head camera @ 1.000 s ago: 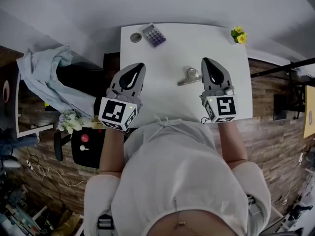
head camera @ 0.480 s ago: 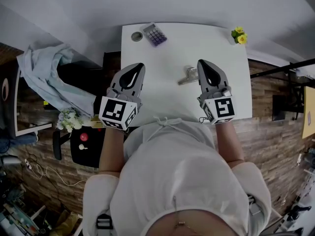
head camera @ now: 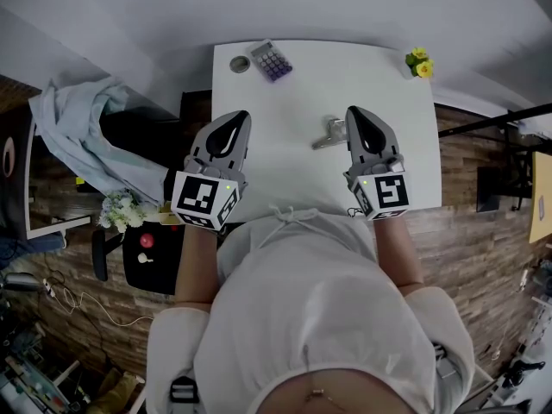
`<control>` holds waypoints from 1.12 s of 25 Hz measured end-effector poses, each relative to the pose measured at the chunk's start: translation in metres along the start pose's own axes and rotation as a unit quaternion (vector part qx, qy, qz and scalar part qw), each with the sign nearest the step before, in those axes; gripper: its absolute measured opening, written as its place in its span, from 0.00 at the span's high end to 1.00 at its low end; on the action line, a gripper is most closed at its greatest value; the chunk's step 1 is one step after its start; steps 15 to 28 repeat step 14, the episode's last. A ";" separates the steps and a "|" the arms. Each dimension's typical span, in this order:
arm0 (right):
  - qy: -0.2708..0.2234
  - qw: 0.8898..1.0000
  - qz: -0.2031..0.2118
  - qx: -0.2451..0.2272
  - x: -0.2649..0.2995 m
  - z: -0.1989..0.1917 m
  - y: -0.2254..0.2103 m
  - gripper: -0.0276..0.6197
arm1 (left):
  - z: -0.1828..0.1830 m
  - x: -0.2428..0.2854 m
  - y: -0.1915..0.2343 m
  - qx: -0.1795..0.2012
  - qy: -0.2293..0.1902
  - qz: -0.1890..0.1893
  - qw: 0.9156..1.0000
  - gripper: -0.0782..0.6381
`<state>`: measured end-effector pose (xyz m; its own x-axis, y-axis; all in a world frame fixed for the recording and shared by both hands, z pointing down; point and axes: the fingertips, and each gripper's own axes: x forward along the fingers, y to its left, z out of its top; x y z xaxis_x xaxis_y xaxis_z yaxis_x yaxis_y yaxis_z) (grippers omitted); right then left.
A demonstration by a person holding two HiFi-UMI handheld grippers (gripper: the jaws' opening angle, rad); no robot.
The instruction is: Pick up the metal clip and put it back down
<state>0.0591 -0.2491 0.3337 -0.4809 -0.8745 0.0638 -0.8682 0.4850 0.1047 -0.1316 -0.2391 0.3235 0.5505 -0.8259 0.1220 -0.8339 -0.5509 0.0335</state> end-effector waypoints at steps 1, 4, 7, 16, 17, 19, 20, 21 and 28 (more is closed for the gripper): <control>0.000 1.000 0.002 -0.001 0.000 0.000 0.001 0.96 | 0.000 0.000 -0.001 0.000 0.000 0.000 1.000 0.86; 0.000 1.000 0.008 -0.004 -0.001 0.000 0.003 0.96 | 0.001 0.000 -0.001 -0.001 -0.001 -0.001 1.000 0.86; 0.002 1.000 0.007 -0.003 -0.001 -0.001 0.002 0.96 | -0.001 -0.001 -0.001 -0.003 0.001 0.000 1.000 0.86; 0.004 1.000 0.005 -0.003 -0.003 -0.003 -0.001 0.96 | -0.001 -0.001 0.002 -0.004 0.001 0.004 1.000 0.86; 0.004 1.000 0.005 -0.003 -0.003 -0.003 -0.001 0.96 | -0.001 -0.001 0.002 -0.004 0.001 0.004 1.000 0.86; 0.004 1.000 0.005 -0.003 -0.003 -0.003 -0.001 0.96 | -0.001 -0.001 0.002 -0.004 0.001 0.004 1.000 0.86; 0.004 1.000 0.005 -0.003 -0.003 -0.003 -0.001 0.96 | -0.001 -0.001 0.002 -0.004 0.001 0.004 1.000 0.86; 0.004 1.000 0.005 -0.003 -0.003 -0.003 -0.001 0.96 | -0.001 -0.001 0.002 -0.004 0.001 0.004 1.000 0.86; 0.004 1.000 0.005 -0.003 -0.003 -0.003 -0.001 0.96 | -0.001 -0.001 0.002 -0.004 0.001 0.004 1.000 0.86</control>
